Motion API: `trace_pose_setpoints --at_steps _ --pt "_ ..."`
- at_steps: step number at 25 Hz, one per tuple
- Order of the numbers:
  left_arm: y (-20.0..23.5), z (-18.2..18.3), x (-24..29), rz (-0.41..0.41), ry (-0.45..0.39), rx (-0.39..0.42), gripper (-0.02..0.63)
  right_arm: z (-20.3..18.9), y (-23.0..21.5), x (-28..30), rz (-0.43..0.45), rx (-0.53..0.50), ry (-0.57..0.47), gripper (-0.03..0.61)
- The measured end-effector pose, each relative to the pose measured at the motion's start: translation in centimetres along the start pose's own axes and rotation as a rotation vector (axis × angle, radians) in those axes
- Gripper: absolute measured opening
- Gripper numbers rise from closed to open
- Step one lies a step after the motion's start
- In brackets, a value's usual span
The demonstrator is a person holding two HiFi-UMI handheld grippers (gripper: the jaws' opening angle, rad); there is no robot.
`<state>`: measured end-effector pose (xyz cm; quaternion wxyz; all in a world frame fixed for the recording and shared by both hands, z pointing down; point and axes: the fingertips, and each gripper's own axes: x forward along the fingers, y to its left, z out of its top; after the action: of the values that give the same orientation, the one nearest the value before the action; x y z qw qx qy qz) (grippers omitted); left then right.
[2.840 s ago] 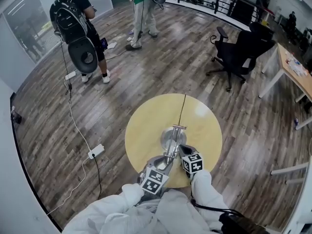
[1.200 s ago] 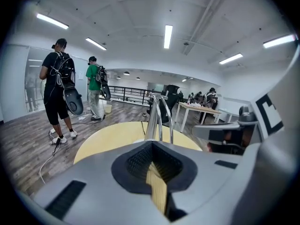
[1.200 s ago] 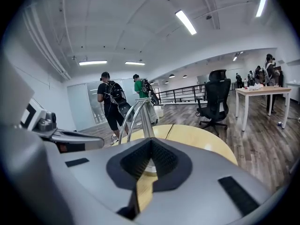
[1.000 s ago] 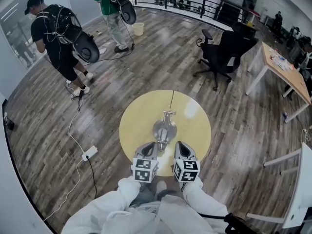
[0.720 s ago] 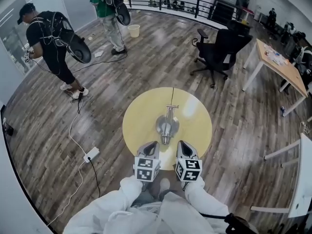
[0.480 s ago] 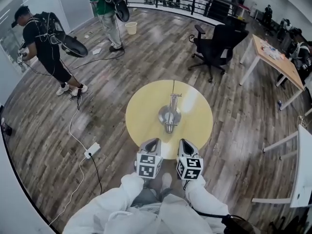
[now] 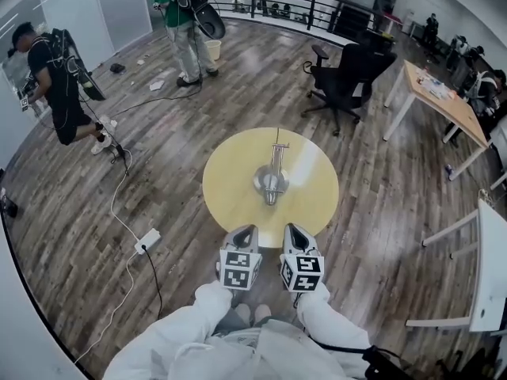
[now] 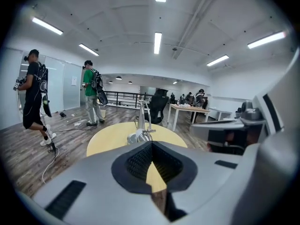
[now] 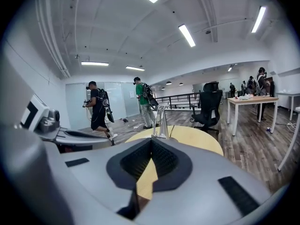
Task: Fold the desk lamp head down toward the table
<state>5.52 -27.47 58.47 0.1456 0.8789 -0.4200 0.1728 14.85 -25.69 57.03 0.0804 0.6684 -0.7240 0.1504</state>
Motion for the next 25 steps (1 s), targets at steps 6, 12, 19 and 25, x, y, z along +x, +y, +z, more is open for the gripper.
trace_pose_setpoints --at_steps 6,12,19,25 --pt "0.1 0.8 -0.5 0.013 -0.009 0.022 0.0 0.7 0.0 -0.1 0.01 -0.016 -0.002 0.012" --pt "0.1 1.1 -1.0 0.02 -0.007 0.02 0.0 1.4 -0.1 -0.5 0.016 -0.022 -0.016 0.012" --pt "-0.6 0.2 -1.2 0.007 0.006 0.026 0.0 0.7 -0.3 -1.2 0.019 -0.025 -0.011 0.012" --pt "-1.3 -0.1 -1.1 0.014 0.005 0.02 0.0 0.5 -0.8 -1.8 0.026 -0.028 -0.01 0.012"
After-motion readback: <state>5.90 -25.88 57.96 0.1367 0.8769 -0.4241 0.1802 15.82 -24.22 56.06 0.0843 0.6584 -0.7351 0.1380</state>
